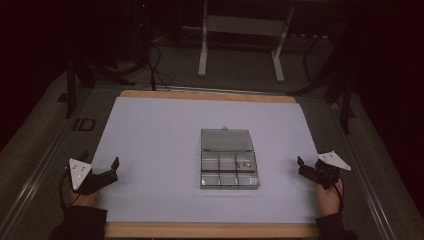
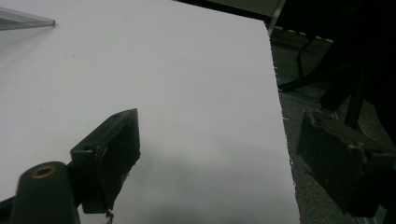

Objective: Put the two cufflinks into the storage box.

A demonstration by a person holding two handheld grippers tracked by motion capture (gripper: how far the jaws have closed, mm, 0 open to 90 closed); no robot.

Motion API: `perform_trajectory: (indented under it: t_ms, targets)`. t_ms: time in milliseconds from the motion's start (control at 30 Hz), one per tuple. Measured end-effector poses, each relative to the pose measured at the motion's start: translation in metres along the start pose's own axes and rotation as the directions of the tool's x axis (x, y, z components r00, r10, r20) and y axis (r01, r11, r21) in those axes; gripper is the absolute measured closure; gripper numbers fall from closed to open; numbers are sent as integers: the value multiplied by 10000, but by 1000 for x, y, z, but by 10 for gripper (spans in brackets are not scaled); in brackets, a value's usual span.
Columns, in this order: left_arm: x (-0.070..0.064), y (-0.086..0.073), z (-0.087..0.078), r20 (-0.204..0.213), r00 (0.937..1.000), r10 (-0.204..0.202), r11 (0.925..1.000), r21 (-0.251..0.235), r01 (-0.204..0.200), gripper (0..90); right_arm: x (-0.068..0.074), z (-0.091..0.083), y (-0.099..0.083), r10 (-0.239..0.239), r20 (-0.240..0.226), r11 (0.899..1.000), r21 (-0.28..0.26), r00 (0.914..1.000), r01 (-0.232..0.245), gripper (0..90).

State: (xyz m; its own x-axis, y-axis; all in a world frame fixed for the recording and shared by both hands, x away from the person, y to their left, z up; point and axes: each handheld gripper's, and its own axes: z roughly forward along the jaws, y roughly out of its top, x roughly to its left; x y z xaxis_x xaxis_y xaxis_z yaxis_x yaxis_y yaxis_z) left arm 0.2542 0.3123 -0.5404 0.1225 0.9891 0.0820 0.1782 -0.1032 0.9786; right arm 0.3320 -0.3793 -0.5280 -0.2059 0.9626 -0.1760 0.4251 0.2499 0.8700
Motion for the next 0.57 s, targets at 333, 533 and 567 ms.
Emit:
perform_trajectory:
  t_ms: [333, 533, 567]
  targets:
    - [0, 0, 0, -1, 10000, 19, 10000, 14, -19, 4, 0, 0, 0, 43, -39, 10000, -7, 10000, -44, 140]
    - [0, 0, 0, 1, 10000, -2, 10000, 26, 2, 4, 0, 0, 0, 33, -73, 10000, 15, 10000, -33, 140]
    - [0, 0, 0, 7, 10000, -5, 10000, 30, 5, 4, 0, 0, 0, 34, -72, 10000, 27, 10000, -33, 140]
